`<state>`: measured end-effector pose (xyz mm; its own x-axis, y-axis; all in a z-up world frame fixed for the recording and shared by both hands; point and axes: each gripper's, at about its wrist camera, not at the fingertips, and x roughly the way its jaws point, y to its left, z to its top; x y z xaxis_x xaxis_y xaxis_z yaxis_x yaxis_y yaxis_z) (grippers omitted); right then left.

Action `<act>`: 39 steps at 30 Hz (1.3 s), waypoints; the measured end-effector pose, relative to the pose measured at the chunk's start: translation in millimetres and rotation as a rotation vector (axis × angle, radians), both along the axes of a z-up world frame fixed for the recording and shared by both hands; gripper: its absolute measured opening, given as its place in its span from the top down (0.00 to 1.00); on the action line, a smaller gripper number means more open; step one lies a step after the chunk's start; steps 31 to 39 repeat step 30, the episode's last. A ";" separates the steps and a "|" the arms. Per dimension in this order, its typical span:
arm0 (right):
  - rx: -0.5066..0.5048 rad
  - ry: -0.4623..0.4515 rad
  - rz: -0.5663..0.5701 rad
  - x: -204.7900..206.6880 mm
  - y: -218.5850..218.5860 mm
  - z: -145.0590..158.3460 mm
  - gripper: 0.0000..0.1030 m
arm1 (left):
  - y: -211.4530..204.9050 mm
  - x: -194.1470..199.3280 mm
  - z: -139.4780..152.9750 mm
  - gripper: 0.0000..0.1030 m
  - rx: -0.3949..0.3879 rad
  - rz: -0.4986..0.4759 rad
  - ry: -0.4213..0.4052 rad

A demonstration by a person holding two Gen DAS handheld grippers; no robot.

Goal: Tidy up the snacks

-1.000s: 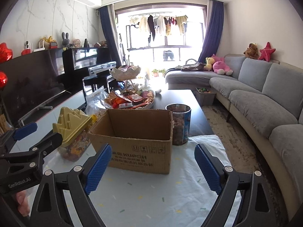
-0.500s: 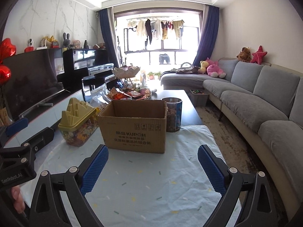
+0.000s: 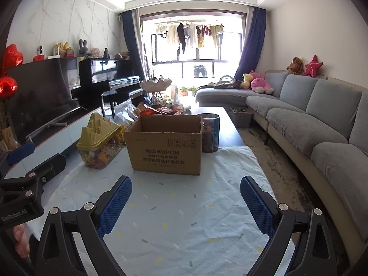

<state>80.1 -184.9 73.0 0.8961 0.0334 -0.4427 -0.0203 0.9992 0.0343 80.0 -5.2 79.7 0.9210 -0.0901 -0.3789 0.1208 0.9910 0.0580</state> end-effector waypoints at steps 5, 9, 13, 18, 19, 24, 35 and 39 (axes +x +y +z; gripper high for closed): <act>0.003 -0.005 -0.004 -4.5 -0.9 1.4 0.07 | -1.2 -4.2 2.0 0.00 0.003 -0.001 -0.009; 0.003 -0.007 -0.005 -5.9 0.1 1.5 0.07 | -2.9 -4.7 3.0 0.00 0.005 0.001 -0.011; 0.003 -0.006 -0.005 -6.8 0.2 1.9 0.07 | -3.1 -4.8 2.8 0.00 0.007 0.003 -0.007; 0.004 -0.006 -0.005 -7.0 0.2 2.1 0.07 | -3.9 -5.6 3.2 0.00 0.005 0.000 -0.004; 0.005 -0.006 -0.005 -6.9 0.2 2.0 0.07 | -3.7 -5.5 3.1 0.00 0.005 0.000 -0.005; 0.005 -0.006 -0.005 -6.8 0.1 2.1 0.07 | -4.4 -3.3 2.0 0.00 -0.002 -0.002 0.004; 0.005 -0.004 -0.004 -7.6 0.4 2.0 0.07 | -3.7 -2.1 0.6 0.00 -0.003 -0.002 0.009; 0.005 -0.004 -0.004 -7.6 0.4 2.0 0.07 | -3.7 -2.1 0.6 0.00 -0.003 -0.002 0.009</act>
